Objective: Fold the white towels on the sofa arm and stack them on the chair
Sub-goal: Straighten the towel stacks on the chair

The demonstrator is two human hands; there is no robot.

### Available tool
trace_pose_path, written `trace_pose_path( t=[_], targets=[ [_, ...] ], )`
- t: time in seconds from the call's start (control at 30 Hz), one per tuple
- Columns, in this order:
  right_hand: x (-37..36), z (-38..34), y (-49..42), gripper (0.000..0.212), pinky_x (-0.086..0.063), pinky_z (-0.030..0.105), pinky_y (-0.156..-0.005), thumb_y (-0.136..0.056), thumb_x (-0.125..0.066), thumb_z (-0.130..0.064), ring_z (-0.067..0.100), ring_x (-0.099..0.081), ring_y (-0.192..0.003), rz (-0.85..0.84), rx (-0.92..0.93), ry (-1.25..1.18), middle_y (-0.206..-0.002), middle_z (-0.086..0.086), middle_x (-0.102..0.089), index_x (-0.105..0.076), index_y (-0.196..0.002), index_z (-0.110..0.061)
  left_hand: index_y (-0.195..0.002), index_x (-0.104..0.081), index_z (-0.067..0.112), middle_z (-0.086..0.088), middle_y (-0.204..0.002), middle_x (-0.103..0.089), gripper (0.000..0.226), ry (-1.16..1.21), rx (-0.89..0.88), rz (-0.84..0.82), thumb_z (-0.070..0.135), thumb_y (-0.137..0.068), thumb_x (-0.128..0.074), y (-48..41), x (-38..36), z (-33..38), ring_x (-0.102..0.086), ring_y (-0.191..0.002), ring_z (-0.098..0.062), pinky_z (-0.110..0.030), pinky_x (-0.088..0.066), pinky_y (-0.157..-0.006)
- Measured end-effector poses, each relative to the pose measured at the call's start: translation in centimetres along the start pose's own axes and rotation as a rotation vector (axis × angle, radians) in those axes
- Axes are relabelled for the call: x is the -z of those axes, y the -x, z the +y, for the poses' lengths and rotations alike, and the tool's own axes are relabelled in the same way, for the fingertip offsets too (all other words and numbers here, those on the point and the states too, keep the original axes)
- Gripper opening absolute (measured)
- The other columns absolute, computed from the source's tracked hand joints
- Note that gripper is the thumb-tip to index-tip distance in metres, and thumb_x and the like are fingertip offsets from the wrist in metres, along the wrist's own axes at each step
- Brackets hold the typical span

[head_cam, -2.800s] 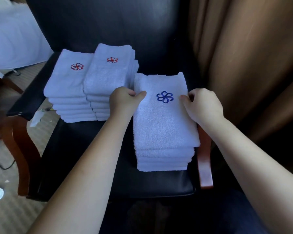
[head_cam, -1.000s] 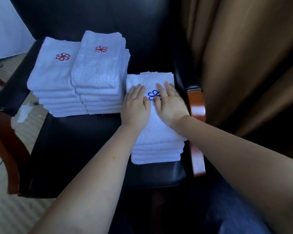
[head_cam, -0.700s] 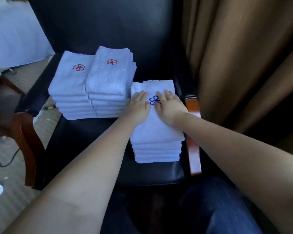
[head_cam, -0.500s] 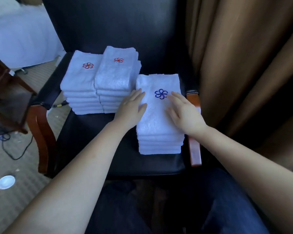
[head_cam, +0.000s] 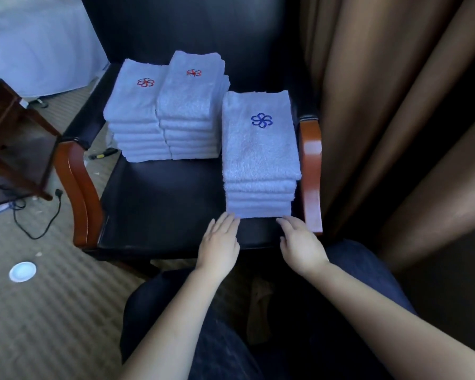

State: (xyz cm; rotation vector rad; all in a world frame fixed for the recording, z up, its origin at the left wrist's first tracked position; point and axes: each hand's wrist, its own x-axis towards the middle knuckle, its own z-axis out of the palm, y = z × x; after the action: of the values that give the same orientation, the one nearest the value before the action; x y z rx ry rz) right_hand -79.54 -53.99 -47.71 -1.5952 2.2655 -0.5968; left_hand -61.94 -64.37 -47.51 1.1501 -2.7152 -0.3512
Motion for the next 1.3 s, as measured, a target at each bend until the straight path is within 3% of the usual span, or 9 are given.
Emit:
trace_pose_path(
  t=[0.07, 0.2, 0.37, 0.7, 0.83, 1.03, 1.3],
  targets=[
    [-0.5, 0.0, -0.3, 0.054, -0.024, 0.027, -0.114, -0.094, -0.045, -0.004, 0.023, -0.026, -0.143, -0.020, -0.022, 0.044, -0.153, 0.011, -0.031, -0.036, -0.147, -0.007, -0.147, -0.040, 0.009, -0.003, -0.156, -0.034, 0.057, -0.062, -0.041, -0.027, 0.007, -0.091, -0.054, 0.0, -0.7, 0.3, -0.025, -0.146, -0.018, -0.032, -0.006, -0.120],
    [-1.4, 0.8, -1.7, 0.063, -0.019, 0.031, -0.120, -0.095, -0.046, -0.009, 0.023, -0.016, -0.148, -0.063, -0.024, 0.085, -0.157, 0.009, -0.023, -0.022, -0.153, -0.013, -0.133, -0.058, 0.006, -0.005, -0.141, -0.054, 0.063, -0.117, -0.059, -0.009, 0.012, -0.073, -0.078, -1.1, -2.3, 0.1, -0.049, -0.132, -0.021, -0.042, -0.033, -0.111],
    [-2.8, 0.9, -3.1, 0.066, -0.006, 0.026, -0.119, -0.102, -0.041, -0.029, 0.020, 0.000, -0.150, -0.114, -0.042, 0.068, -0.162, 0.003, -0.009, -0.005, -0.156, -0.018, -0.130, -0.059, 0.004, -0.005, -0.133, -0.060, 0.068, -0.068, 0.006, 0.013, 0.021, -0.069, -0.083, -2.7, -3.6, 0.1, -0.060, -0.119, -0.021, -0.042, -0.052, -0.097],
    [-3.3, 1.0, -12.5, 0.062, -0.009, 0.032, -0.121, -0.103, -0.033, -0.032, 0.018, 0.004, -0.150, -0.102, -0.113, 0.061, -0.163, 0.003, -0.003, -0.001, -0.155, -0.019, -0.131, -0.057, 0.001, -0.010, -0.135, -0.058, 0.057, -0.005, 0.070, 0.063, 0.021, -0.081, -0.075, -11.5, -4.0, -2.1, -0.057, -0.124, -0.026, -0.047, -0.049, -0.100],
    [-2.7, 1.0, -16.7, 0.061, -0.010, 0.031, -0.121, -0.104, -0.033, -0.031, 0.018, 0.003, -0.150, -0.087, -0.134, 0.046, -0.163, 0.003, -0.002, -0.002, -0.155, -0.020, -0.147, -0.038, 0.005, -0.006, -0.153, -0.039, 0.055, 0.042, 0.075, 0.044, 0.025, -0.098, -0.053, -15.6, -3.6, -3.6, -0.035, -0.142, -0.022, -0.044, -0.030, -0.116],
    [-2.8, 0.8, -22.1, 0.060, -0.011, 0.032, -0.121, -0.104, -0.031, -0.030, 0.018, 0.004, -0.150, -0.086, -0.149, 0.036, -0.163, 0.003, 0.001, -0.002, -0.155, -0.020, -0.154, -0.019, 0.012, 0.003, -0.162, -0.016, 0.057, 0.014, 0.099, 0.000, 0.031, -0.104, -0.037, -20.9, -2.7, -5.5, -0.014, -0.149, -0.015, -0.035, -0.015, -0.121],
    [-3.5, 1.4, -25.4, 0.060, -0.013, 0.034, -0.121, -0.104, -0.032, -0.027, 0.020, 0.003, -0.150, -0.085, -0.139, 0.086, -0.163, 0.004, 0.001, -0.002, -0.155, -0.019, -0.155, -0.016, 0.014, 0.005, -0.163, -0.009, 0.055, 0.050, 0.119, -0.010, 0.026, -0.105, -0.035, -23.5, -3.0, -6.6, -0.015, -0.148, -0.014, -0.030, -0.014, -0.120]
  ],
)
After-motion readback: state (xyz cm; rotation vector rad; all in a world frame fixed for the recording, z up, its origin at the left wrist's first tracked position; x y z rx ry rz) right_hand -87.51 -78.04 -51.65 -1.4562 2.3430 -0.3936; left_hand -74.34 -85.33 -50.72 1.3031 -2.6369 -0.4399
